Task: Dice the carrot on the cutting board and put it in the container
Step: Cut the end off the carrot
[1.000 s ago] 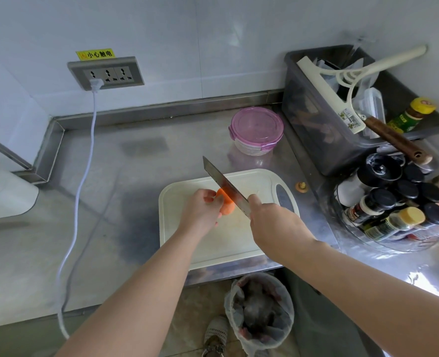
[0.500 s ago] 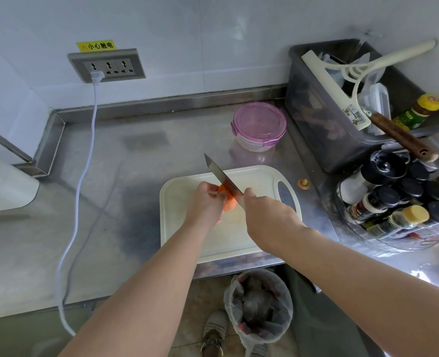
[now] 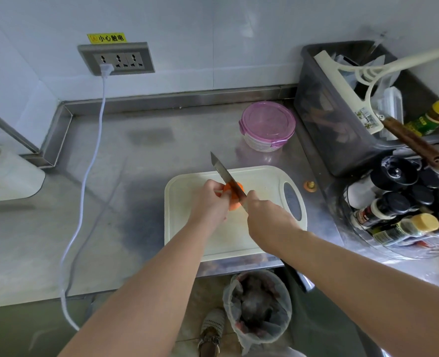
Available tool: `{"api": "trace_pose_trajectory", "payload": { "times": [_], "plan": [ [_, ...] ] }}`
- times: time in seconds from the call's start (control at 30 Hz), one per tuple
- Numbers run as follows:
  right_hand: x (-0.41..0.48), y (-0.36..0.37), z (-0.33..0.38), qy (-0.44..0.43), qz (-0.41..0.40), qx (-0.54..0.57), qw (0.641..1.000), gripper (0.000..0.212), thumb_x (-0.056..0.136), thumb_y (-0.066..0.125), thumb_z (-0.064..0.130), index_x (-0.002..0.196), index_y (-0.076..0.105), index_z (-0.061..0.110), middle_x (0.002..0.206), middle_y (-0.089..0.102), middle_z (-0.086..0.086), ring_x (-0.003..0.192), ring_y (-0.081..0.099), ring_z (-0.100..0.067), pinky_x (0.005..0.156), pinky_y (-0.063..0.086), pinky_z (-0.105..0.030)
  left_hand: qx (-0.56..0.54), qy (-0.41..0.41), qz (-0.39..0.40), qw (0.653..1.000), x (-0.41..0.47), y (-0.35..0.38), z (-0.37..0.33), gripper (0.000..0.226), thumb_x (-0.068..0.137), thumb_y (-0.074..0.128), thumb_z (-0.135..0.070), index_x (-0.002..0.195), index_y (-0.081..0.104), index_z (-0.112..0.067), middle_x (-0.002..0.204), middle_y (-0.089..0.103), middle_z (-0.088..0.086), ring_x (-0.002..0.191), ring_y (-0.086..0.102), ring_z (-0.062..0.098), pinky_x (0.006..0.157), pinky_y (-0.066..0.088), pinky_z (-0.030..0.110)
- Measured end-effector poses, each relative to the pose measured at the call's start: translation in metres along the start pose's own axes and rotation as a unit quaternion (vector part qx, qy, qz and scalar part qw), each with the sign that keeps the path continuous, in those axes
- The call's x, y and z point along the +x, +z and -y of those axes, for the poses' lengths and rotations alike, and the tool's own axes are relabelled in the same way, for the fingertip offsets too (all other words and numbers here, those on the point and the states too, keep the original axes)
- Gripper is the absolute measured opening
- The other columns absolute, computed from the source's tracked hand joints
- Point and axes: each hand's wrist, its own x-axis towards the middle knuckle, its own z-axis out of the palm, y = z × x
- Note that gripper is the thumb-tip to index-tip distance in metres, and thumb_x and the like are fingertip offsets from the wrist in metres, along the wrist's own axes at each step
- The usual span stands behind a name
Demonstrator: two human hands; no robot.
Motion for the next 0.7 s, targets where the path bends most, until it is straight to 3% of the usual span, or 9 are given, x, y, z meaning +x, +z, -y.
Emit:
{"api": "trace_pose_trajectory", "payload": {
  "times": [0.17, 0.27, 0.33, 0.47, 0.57, 0.63, 0.7],
  "plan": [
    [0.007, -0.009, -0.002, -0.009, 0.027, 0.007, 1.000, 0.030, 0.091, 0.039, -0.003, 0.118, 0.035, 0.009, 0.074, 0.046, -0.004, 0.067, 0.058, -0.023, 0.051, 0.045, -0.031, 0.013, 0.004, 0.009, 1.000, -0.002, 0.001, -0.002, 0.007, 0.097, 0.050, -0.021, 0.090, 0.048, -0.022, 0.096, 0.062, 0.000, 0.083, 0.062, 0.023, 0.072, 0.056, 0.042],
    [0.014, -0.016, -0.002, -0.020, 0.047, 0.022, 0.998, 0.024, 0.091, 0.042, -0.003, 0.111, 0.036, 0.010, 0.075, 0.047, -0.006, 0.061, 0.060, -0.023, 0.053, 0.055, -0.034, 0.016, 0.010, 0.012, 1.000, -0.002, 0.001, -0.004, 0.005, 0.096, 0.049, -0.017, 0.093, 0.052, -0.016, 0.085, 0.063, -0.002, 0.079, 0.063, 0.024, 0.073, 0.056, 0.046],
    [0.016, -0.009, -0.001, -0.015, 0.041, 0.015, 0.999, 0.029, 0.092, 0.042, -0.002, 0.119, 0.035, 0.008, 0.072, 0.043, -0.004, 0.069, 0.059, -0.024, 0.056, 0.051, -0.035, 0.003, 0.001, 0.014, 1.000, -0.003, -0.001, -0.004, 0.008, 0.097, 0.049, -0.018, 0.089, 0.048, -0.019, 0.084, 0.059, -0.004, 0.080, 0.061, 0.024, 0.074, 0.056, 0.043],
    [0.014, 0.015, -0.003, -0.007, 0.023, -0.006, 1.000, 0.046, 0.094, 0.041, 0.000, 0.137, 0.025, 0.006, 0.073, 0.044, -0.004, 0.075, 0.056, -0.025, 0.047, 0.036, -0.027, 0.017, -0.006, 0.017, 1.000, -0.002, -0.002, -0.002, 0.007, 0.097, 0.050, -0.021, 0.103, 0.047, -0.019, 0.097, 0.057, -0.001, 0.086, 0.067, 0.030, 0.077, 0.058, 0.043],
    [0.024, 0.005, -0.003, -0.013, 0.046, -0.012, 0.999, 0.041, 0.093, 0.041, -0.002, 0.132, 0.031, 0.004, 0.081, 0.050, -0.006, 0.077, 0.062, -0.027, 0.052, 0.044, -0.031, 0.019, 0.003, 0.016, 1.000, -0.002, -0.001, -0.004, 0.005, 0.096, 0.051, -0.019, 0.092, 0.050, -0.018, 0.091, 0.059, 0.002, 0.081, 0.065, 0.028, 0.078, 0.057, 0.048],
    [0.030, -0.002, -0.002, -0.010, 0.067, 0.006, 0.998, 0.035, 0.092, 0.043, -0.003, 0.125, 0.035, 0.006, 0.078, 0.047, -0.005, 0.068, 0.062, -0.025, 0.061, 0.055, -0.035, 0.019, 0.007, 0.013, 1.000, -0.003, 0.000, -0.006, 0.016, 0.095, 0.051, -0.016, 0.079, 0.051, -0.019, 0.086, 0.062, 0.006, 0.079, 0.062, 0.028, 0.075, 0.055, 0.048],
    [0.030, 0.000, -0.002, -0.003, 0.059, 0.018, 0.998, 0.037, 0.092, 0.044, -0.001, 0.127, 0.034, 0.007, 0.079, 0.047, -0.004, 0.073, 0.062, -0.024, 0.065, 0.055, -0.035, 0.019, 0.004, 0.016, 1.000, -0.003, -0.001, -0.006, 0.007, 0.095, 0.051, -0.017, 0.088, 0.053, -0.015, 0.097, 0.064, 0.007, 0.085, 0.065, 0.029, 0.075, 0.056, 0.047]
  ]
}}
